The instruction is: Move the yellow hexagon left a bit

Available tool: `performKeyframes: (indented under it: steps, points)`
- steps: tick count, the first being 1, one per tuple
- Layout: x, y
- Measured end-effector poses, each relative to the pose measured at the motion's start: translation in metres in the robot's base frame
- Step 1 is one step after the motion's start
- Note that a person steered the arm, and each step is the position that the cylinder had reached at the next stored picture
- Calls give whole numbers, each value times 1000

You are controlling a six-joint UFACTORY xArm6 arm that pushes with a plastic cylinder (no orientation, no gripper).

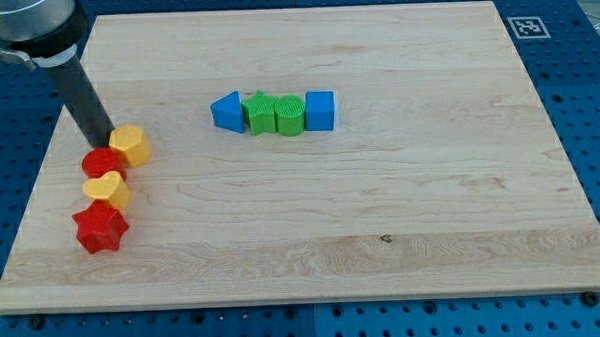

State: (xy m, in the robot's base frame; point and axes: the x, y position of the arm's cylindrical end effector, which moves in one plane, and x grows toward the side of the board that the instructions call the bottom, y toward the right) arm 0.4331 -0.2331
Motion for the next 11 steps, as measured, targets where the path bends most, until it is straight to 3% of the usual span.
performKeyframes:
  steps: [2, 3, 7, 10, 11]
  points:
    - [-44, -21]
    - [-61, 9]
    - [-3, 89]
    - [7, 36]
    - [5, 42]
